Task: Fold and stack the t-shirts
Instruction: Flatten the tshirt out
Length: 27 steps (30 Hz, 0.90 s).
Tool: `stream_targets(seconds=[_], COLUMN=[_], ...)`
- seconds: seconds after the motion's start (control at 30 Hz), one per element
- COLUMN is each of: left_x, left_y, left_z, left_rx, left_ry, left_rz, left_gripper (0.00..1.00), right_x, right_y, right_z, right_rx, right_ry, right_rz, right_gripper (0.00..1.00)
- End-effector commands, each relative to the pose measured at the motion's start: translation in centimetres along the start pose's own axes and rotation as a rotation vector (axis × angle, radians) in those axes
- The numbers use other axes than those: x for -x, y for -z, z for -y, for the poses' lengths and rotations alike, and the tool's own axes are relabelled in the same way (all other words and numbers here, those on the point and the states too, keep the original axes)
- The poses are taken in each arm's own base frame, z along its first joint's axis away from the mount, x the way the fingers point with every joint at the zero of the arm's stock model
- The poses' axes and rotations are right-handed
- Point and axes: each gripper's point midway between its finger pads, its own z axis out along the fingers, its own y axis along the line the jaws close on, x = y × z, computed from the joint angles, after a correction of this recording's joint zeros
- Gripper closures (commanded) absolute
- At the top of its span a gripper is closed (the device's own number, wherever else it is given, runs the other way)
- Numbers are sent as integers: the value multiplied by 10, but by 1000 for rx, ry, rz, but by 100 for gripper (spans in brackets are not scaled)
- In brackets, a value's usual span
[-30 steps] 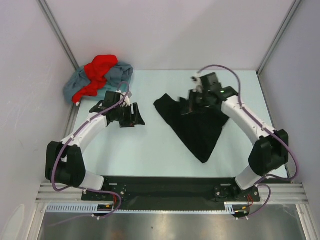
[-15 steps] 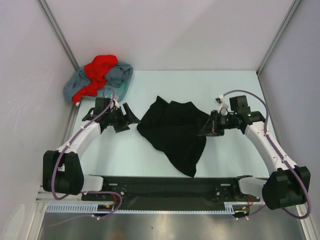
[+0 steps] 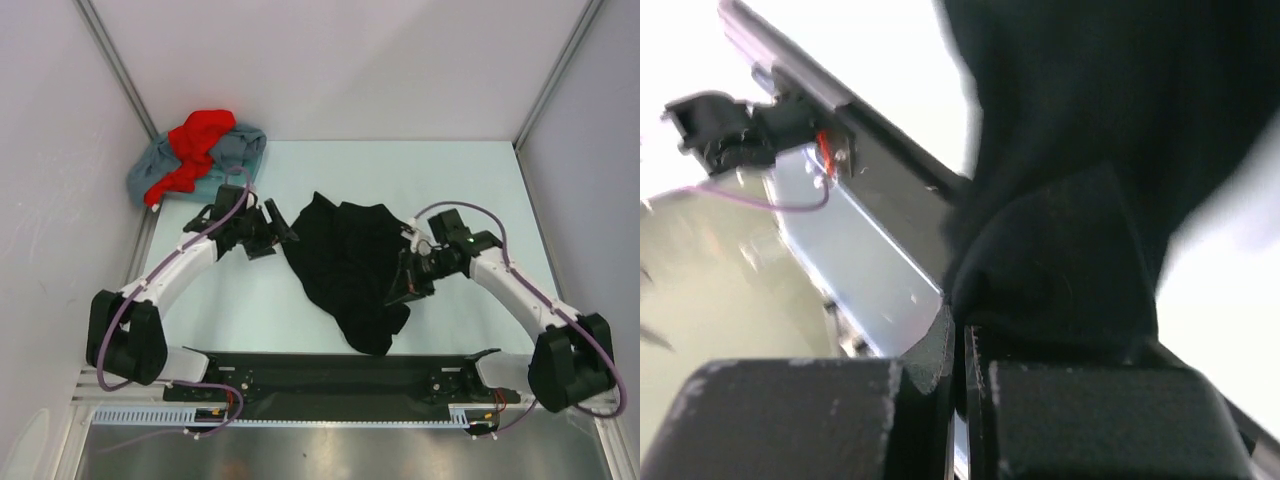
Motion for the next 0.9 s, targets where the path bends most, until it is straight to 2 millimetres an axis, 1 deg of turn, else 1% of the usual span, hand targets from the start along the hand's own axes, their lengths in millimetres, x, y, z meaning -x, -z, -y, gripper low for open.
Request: stream_targets(seconds=[0.0,0.03,0.07,0.1,0.13,0.17,0.2,0.23,0.27,0.3,0.33,0.37,0.4,0.43,0.47,0.5,0.53,0.57,0.6,0.63,0.67,0.7,0.73,0.77,0.8,0.83,0.87], left_x=[51,55,59,59,61,60,62,58,56,55,51,49,47,41,38,42,33,33,37,37,37,38,35,31,23,21,16], left_y=[52,61,72,89,99,105,115,115,115,113,108,103,91,80,73,66,57,53,48,45,36,33,28,17,11,8,5], left_z=[-37,-52,-66,-97,-107,-115,-123,-128,-130,-129,-129,-128,-113,-109,-103,-89,-76,-68,-57,-48,-47,-33,-29,-30,-24,-20,-18], left_rx=[238,286,336,463,520,563,606,621,621,605,590,567,464,415,359,276,180,131,84,48,48,31,28,35,27,29,24], left_ry=[24,63,111,172,192,207,212,211,205,202,193,146,112,76,18,-11,-30,-43,-70,-89,-105,-140,-155,-160,-180,-184,-193], left_rz=[234,261,293,318,342,363,403,399,397,391,368,338,296,249,211,214,166,160,178,170,148,141,121,81,49,33,12], left_gripper=[20,20,20,20,19,19,16,15,15,15,15,15,15,14,14,13,12,9,8,8,8,9,10,13,15,16,21], right_x=[40,40,41,26,19,21,9,13,13,14,14,14,17,20,29,38,45,61,79,85,102,116,131,147,157,169,182], right_y=[-28,-28,-55,-61,-76,-101,-107,-115,-116,-113,-110,-105,-98,-95,-99,-96,-98,-101,-93,-94,-92,-88,-81,-76,-73,-71,-68], right_z=[-99,-102,-134,-152,-160,-197,-194,-203,-206,-202,-199,-197,-186,-181,-164,-151,-138,-120,-116,-102,-88,-81,-72,-57,-49,-41,-29], right_rx=[249,267,321,384,404,472,455,485,504,499,504,512,490,464,367,300,237,130,100,54,-36,-74,-117,-205,-252,-288,-363], right_ry=[339,372,459,474,496,667,630,630,610,605,598,589,572,569,565,531,510,489,443,403,367,318,284,258,237,205,187], right_rz=[-5,-2,-97,-213,-307,-376,-478,-471,-474,-474,-468,-463,-437,-412,-363,-310,-269,-203,-120,-90,-16,41,94,160,196,231,281], right_gripper=[100,100,100,100,100,100,99,94,89,83,73,69,65,54,50,45,43,42,41,39,38,37,36,35,33,32,32])
